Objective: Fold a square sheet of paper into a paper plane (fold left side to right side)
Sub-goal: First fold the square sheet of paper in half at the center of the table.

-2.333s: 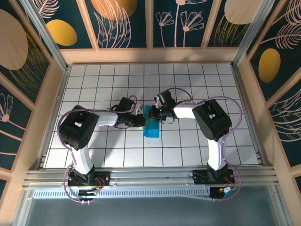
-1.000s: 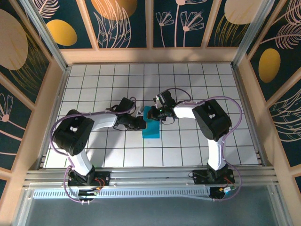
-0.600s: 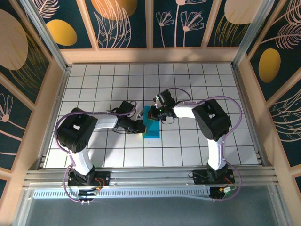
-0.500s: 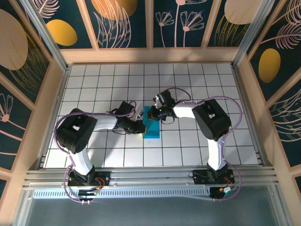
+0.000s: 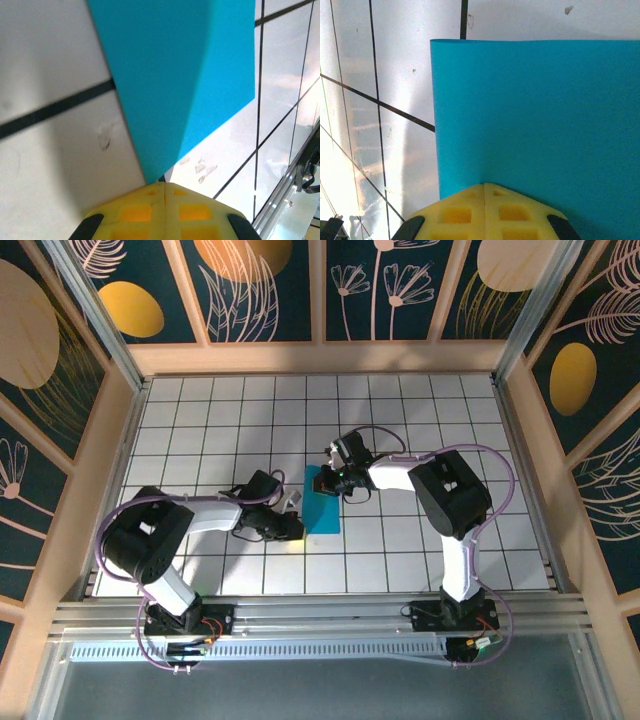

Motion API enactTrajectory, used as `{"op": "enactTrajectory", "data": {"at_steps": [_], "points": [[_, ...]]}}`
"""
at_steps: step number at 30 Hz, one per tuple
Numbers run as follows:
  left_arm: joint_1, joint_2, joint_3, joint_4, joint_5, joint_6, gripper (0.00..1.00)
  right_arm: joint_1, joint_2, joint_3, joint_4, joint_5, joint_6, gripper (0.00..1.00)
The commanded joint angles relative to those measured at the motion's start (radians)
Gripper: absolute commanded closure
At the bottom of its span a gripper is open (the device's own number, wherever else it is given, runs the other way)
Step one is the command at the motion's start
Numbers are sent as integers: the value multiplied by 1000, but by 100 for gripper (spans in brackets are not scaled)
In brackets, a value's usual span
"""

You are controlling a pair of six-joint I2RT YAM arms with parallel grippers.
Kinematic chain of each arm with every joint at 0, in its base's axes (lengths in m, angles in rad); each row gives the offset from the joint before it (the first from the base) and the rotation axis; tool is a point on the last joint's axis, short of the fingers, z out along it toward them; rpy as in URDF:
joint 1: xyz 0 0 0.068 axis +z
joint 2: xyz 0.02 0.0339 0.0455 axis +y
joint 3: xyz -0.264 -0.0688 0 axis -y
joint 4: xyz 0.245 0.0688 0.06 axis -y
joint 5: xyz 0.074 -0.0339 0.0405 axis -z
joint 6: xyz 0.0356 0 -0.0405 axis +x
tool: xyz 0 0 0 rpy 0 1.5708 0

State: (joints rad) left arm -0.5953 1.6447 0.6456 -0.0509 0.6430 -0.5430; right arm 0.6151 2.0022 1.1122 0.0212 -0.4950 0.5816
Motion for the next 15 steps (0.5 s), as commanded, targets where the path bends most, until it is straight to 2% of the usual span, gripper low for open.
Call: {"op": "enactTrajectory", "data": {"at_steps": [1,6,9,12,15], "points": [[-11,-31,-33,-135,-9,-6,100,-6,61,-18,-107,104,-26,100],[12,-105,27,-113,22,-51,100,-3,50,-27,-98,95,-44,100],[68,-138,90,-116,30,-65,100,-3,36,-39,-88,87,-54,100],[118,-117,150,-126,29,-48,100,-3,25,-45,-80,77,-64,100],[124,-45,210,-143,16,-11,100,-3,21,-49,-73,72,-66,100]]}}
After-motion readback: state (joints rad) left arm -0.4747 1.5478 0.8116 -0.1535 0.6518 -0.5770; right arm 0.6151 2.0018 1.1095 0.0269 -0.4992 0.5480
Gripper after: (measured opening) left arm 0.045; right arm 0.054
